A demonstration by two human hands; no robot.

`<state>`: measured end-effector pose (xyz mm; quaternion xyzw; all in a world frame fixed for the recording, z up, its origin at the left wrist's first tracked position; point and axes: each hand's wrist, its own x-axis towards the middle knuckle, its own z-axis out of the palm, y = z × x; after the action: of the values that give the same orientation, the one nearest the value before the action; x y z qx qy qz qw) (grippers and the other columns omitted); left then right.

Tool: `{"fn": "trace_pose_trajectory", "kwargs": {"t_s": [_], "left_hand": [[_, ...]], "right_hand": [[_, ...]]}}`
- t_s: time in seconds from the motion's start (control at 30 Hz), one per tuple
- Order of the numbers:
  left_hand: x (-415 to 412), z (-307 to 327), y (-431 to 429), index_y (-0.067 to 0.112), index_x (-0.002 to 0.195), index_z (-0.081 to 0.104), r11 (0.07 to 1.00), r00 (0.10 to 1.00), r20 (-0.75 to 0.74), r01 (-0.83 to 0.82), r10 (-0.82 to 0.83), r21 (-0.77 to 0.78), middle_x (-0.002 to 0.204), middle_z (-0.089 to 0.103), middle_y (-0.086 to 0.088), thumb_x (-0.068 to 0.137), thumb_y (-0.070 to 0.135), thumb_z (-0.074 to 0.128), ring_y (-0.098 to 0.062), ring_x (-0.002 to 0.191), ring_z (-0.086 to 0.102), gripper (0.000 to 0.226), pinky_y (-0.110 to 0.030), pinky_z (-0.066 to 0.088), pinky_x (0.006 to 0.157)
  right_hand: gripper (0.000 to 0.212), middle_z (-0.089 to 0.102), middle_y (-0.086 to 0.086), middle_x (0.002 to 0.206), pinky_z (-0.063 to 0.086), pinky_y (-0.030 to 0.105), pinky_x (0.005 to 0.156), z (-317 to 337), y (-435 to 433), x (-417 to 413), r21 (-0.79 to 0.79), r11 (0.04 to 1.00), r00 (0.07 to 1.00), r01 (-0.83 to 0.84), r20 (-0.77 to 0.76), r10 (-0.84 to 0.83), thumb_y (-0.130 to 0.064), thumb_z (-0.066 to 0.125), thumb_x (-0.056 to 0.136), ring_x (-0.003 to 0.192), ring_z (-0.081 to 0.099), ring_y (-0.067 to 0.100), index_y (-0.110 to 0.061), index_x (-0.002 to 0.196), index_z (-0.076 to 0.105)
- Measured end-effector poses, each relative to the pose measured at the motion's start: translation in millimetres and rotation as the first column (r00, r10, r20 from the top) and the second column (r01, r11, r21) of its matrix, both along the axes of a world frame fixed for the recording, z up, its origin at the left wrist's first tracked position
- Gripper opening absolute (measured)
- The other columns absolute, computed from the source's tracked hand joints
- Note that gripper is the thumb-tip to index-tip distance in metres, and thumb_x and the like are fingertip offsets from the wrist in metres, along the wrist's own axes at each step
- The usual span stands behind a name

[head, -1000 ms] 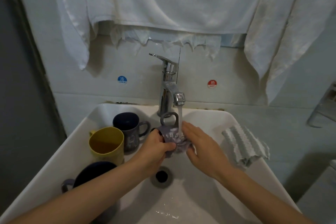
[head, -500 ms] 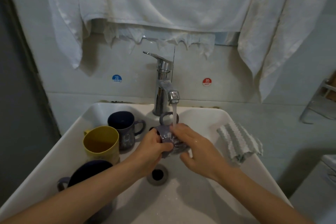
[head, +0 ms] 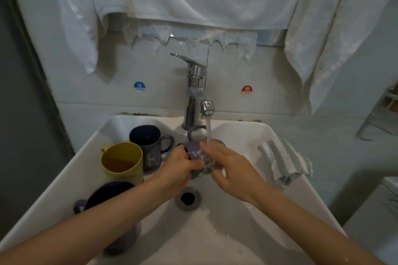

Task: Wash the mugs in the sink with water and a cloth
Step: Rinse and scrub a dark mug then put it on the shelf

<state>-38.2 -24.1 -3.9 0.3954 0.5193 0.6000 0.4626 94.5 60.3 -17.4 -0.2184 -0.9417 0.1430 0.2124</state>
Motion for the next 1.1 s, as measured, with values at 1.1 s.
{"fn": "trace_pose_trajectory", "kwargs": {"t_s": [1.1], "left_hand": [[-1, 0, 2, 0.010, 0.113, 0.056, 0.992, 0.992, -0.070, 0.098, -0.103, -0.077, 0.105, 0.067, -0.014, 0.087, -0.006, 0.053, -0.027, 0.099, 0.066, 0.030, -0.039, 0.053, 0.089]], "right_hand": [[0.061, 0.041, -0.012, 0.145, 0.042, 0.031, 0.105, 1, 10, 6, 0.109, 0.991, 0.995, -0.083, -0.052, 0.089, -0.020, 0.037, 0.082, 0.130, 0.043, 0.010, -0.032, 0.142, 0.037]]}}
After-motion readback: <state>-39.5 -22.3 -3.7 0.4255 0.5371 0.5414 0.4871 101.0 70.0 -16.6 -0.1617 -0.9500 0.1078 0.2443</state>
